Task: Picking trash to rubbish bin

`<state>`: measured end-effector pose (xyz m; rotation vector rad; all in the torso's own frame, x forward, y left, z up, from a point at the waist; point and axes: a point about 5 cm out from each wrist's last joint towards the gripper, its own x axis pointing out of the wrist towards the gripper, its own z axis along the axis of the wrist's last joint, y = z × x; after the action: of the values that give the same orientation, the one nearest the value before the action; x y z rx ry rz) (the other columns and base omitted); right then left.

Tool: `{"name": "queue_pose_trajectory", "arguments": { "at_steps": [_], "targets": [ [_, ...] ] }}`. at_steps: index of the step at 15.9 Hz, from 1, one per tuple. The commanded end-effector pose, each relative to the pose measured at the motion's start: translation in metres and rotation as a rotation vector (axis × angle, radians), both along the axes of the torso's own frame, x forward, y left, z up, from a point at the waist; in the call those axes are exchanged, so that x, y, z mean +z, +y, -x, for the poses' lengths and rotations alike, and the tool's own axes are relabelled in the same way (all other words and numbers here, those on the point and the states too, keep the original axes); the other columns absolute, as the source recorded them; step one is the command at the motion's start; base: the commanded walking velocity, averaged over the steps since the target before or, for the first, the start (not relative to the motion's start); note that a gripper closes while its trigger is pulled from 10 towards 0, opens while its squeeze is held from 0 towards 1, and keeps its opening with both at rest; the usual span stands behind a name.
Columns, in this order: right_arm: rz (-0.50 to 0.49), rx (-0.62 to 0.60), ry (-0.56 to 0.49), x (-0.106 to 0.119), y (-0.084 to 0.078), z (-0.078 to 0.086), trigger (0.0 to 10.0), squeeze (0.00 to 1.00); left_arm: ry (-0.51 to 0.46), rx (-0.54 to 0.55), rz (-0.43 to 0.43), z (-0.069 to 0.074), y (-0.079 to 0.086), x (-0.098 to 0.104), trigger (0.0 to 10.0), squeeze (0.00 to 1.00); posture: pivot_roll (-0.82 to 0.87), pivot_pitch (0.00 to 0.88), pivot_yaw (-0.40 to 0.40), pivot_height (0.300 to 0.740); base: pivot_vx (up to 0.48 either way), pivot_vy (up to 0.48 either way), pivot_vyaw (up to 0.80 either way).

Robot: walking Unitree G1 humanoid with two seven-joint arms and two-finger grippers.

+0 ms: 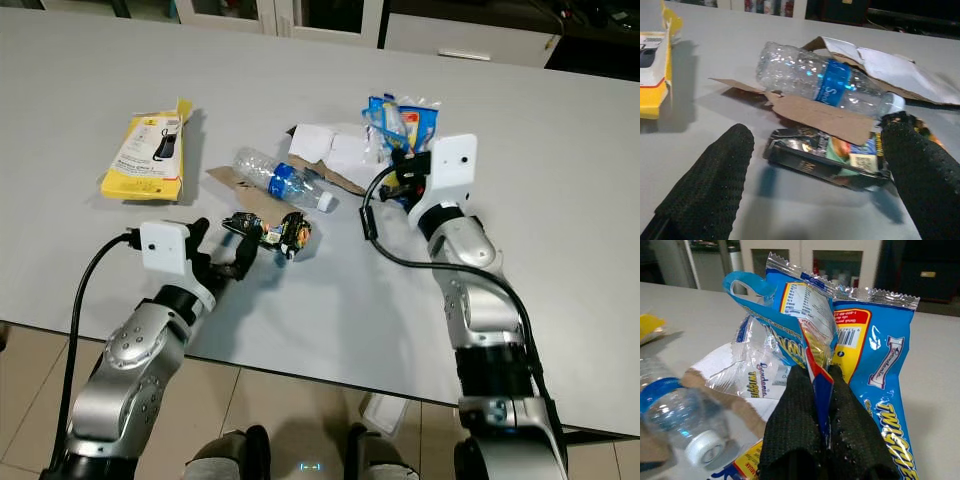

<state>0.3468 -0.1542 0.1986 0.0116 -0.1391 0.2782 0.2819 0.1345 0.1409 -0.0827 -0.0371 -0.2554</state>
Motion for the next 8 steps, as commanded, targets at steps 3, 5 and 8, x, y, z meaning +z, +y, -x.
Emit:
{"name": "queue_pose_trajectory", "arguments": {
  "at_steps": [3, 5, 8],
  "targets": [
    [0.010, 0.004, 0.016, -0.004, 0.001, 0.010, 10.0, 0.00, 0.001, 0.037, 0.021, -0.013, 0.014, -0.002, 10.0, 0.00, -0.10, 0.173, 0.006, 0.740, 0.000, 0.000, 0.00],
    [0.012, -0.003, 0.028, -0.007, 0.000, 0.013, 10.0, 0.00, 0.025, 0.091, 0.169, -0.025, 0.021, -0.001, 10.0, 0.00, -0.11, 0.183, 0.012, 0.740, 0.000, 0.000, 0.00],
    [0.018, -0.009, 0.049, -0.011, 0.001, 0.020, 10.0, 0.00, 0.035, 0.100, 0.254, -0.034, 0.019, 0.000, 10.0, 0.00, -0.12, 0.199, 0.014, 0.740, 0.000, 0.000, 0.00]
  ]
}}
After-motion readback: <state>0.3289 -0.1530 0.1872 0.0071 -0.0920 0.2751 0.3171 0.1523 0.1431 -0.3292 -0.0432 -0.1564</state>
